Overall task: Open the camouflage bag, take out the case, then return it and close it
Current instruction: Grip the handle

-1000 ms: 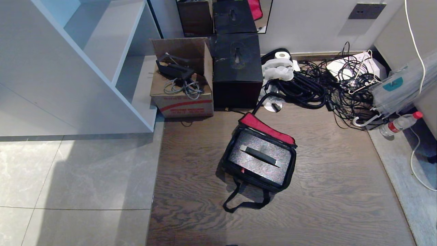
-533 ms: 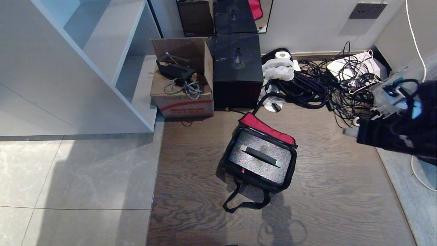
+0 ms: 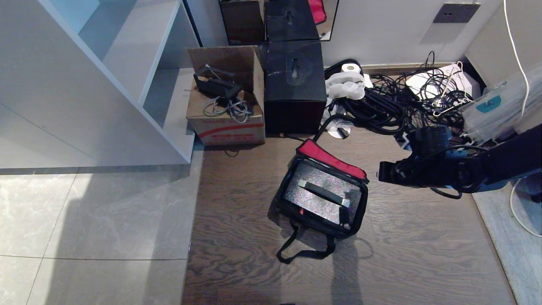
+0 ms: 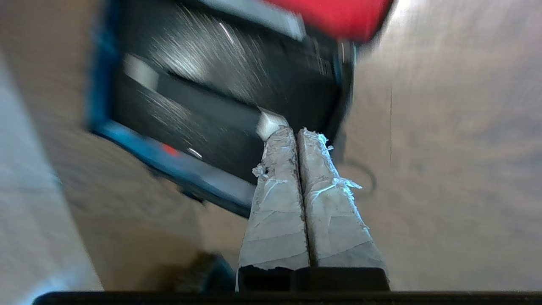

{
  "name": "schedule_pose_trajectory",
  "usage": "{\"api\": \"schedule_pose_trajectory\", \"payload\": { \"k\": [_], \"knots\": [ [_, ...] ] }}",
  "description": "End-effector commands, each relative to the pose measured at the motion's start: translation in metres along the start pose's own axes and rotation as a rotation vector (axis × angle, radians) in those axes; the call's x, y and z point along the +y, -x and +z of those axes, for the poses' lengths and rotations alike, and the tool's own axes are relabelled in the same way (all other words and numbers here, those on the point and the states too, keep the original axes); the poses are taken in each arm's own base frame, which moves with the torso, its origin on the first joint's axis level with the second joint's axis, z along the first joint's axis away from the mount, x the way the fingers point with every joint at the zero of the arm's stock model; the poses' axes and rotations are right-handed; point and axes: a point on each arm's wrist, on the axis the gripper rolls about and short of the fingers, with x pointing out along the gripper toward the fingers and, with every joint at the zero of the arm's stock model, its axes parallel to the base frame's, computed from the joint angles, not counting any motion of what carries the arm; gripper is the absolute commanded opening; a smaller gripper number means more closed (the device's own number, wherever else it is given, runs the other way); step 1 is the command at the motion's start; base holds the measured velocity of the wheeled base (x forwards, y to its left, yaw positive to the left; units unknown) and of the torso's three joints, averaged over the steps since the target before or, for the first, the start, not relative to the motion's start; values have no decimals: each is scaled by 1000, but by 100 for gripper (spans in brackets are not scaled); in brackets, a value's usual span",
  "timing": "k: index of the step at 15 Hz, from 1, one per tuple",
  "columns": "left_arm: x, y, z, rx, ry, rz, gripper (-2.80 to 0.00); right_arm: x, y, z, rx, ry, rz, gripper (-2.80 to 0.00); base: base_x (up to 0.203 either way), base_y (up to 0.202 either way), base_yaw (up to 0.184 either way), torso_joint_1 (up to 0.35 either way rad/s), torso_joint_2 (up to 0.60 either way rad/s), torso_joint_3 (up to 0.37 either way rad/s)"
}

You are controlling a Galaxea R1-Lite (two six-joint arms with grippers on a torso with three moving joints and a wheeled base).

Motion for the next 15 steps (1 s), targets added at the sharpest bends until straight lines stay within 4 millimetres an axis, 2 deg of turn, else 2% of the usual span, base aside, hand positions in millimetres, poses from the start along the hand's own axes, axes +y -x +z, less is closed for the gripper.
{"api": "schedule_pose_trajectory", "payload": {
  "k": [1,3,4,6,7,10,11,15],
  "knots": [
    [0,0,0,0,0,1,-280,-15,-46,-42,136,-19,-82,-280,0,0,0,0,0,0],
    [0,0,0,0,0,1,-280,-23,-58,-67,210,-86,-150,-280,0,0,0,0,0,0],
    [0,0,0,0,0,1,-280,-26,-66,-77,236,-92,-164,0,0,0,0,0,0,0],
    [0,0,0,0,0,1,-280,-25,-80,-90,249,-82,-186,0,0,0,0,0,0,0],
    [0,0,0,0,0,1,-280,-23,-87,-88,225,-77,-182,0,0,0,0,0,0,0],
    [0,0,0,0,0,1,-280,-16,-95,-64,41,-68,-125,0,0,0,0,0,0,0],
    [0,0,0,0,0,1,-280,-16,-97,-63,15,-67,-119,0,0,0,0,0,0,0],
    [0,0,0,0,0,1,-280,-20,-101,-78,96,-38,-134,0,0,0,0,0,0,0]
  ]
}}
